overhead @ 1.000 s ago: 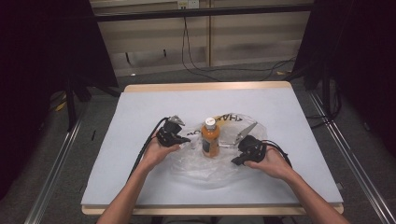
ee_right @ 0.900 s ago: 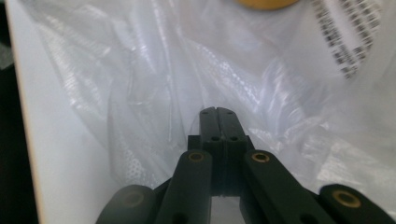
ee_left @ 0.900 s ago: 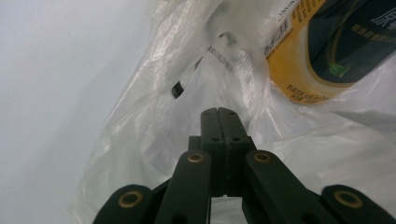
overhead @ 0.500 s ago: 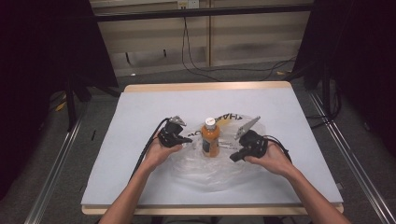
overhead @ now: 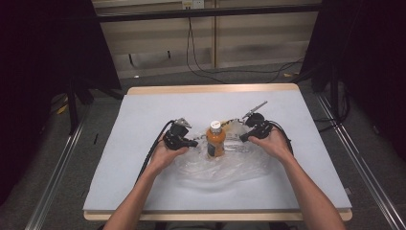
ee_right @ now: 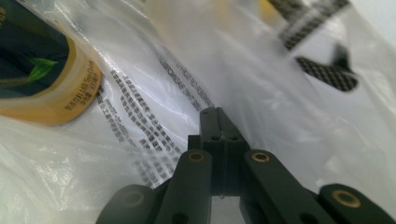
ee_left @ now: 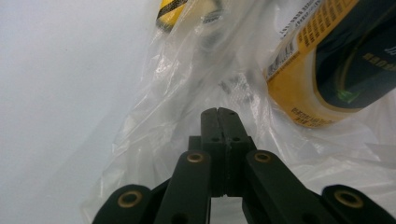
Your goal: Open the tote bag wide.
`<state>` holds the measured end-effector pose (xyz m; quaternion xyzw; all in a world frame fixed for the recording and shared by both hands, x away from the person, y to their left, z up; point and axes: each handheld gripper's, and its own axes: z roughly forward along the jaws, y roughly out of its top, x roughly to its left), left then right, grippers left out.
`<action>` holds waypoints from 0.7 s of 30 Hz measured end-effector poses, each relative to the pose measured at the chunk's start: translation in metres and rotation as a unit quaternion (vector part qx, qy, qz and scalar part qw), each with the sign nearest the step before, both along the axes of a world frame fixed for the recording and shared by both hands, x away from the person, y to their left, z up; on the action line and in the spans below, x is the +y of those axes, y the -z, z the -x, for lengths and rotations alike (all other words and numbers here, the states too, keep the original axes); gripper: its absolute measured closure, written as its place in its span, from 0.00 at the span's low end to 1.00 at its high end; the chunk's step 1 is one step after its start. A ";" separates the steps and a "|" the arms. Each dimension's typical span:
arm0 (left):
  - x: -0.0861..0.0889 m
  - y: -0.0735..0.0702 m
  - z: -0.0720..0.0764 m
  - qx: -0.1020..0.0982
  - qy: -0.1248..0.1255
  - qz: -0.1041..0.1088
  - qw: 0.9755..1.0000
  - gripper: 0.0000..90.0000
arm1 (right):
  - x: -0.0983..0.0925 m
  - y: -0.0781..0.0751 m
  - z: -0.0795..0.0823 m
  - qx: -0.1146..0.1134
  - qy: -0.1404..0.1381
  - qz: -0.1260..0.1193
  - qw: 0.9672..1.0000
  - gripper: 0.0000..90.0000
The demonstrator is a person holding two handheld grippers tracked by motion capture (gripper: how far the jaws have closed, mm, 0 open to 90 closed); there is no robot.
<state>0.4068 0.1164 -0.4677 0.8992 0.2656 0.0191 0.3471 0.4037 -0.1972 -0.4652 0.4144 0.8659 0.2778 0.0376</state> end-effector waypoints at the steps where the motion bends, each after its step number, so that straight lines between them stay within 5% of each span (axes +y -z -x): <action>1: 0.001 -0.001 0.000 0.000 0.001 0.001 1.000 1.00 | -0.003 0.001 0.002 0.000 0.002 -0.011 1.000 1.00; 8: 0.005 -0.010 0.002 -0.013 -0.013 0.045 0.999 1.00 | -0.011 -0.014 0.021 -0.046 -0.019 -0.086 0.995 1.00; 21: 0.018 -0.035 0.021 -0.054 -0.014 0.098 0.994 1.00 | -0.023 -0.037 0.053 -0.118 -0.017 -0.137 0.983 1.00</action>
